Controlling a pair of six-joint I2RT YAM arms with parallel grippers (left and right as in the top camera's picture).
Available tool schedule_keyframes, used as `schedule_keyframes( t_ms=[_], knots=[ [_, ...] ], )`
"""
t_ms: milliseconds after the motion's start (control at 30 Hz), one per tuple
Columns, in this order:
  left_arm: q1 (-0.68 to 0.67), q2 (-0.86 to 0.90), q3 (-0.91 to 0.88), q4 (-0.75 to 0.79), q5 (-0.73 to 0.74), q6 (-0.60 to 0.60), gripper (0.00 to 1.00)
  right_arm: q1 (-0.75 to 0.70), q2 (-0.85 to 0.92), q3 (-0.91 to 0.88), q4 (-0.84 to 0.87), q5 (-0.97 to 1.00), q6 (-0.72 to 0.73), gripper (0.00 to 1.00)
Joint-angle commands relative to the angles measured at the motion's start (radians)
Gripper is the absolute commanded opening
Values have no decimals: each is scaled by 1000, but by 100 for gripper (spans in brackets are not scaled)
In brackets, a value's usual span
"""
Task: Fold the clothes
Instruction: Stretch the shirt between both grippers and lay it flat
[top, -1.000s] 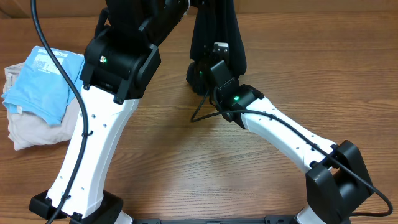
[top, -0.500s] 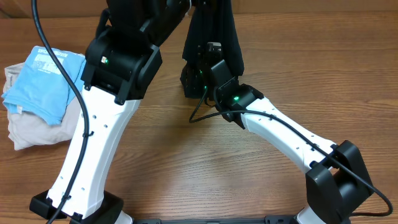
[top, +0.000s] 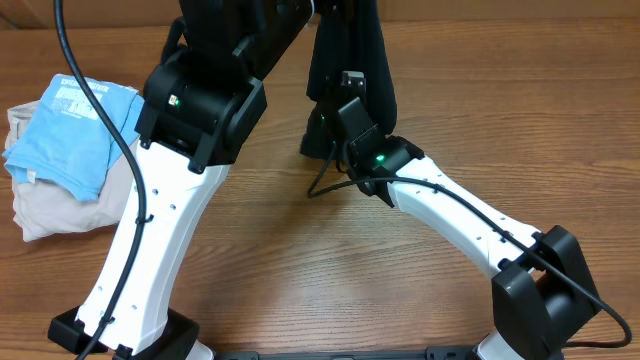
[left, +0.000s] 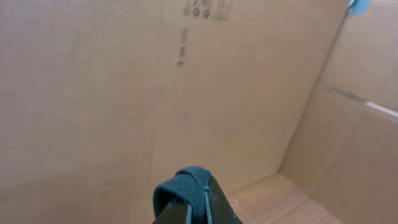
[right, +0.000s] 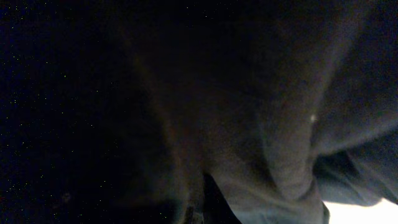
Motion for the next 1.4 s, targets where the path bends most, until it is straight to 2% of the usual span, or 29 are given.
schedule_keyframes(
  t_ms=[0, 33, 167, 300, 433, 600, 767, 1033, 1367],
  knots=[
    [-1, -38, 32, -32, -154, 76, 4, 0, -36, -1, -79, 27, 0, 4],
    [0, -36, 32, -74, -230, 93, 4, 0, -79, -1, -155, 27, -21, 4],
    [33, -36, 32, -162, -298, 126, 4, -2, -195, -1, -287, 27, -149, 4],
    [122, -36, 32, -253, -362, 126, 4, -45, -348, 0, -398, 51, -280, 4],
    [235, -36, 32, -326, -346, 97, 4, -185, -501, 0, -428, 84, -298, 4],
    [335, -36, 32, -392, -174, 92, 4, -386, -627, 0, -417, -68, -348, 4],
    [347, -36, 32, -444, -132, 100, 4, -471, -658, 0, -432, -109, -376, 4],
    [347, -36, 32, -563, -133, 99, 4, -475, -657, 0, -440, -108, -403, 4],
    [347, -36, 32, -587, -133, 95, 4, -475, -652, 0, -515, -109, -428, 4]
  ],
)
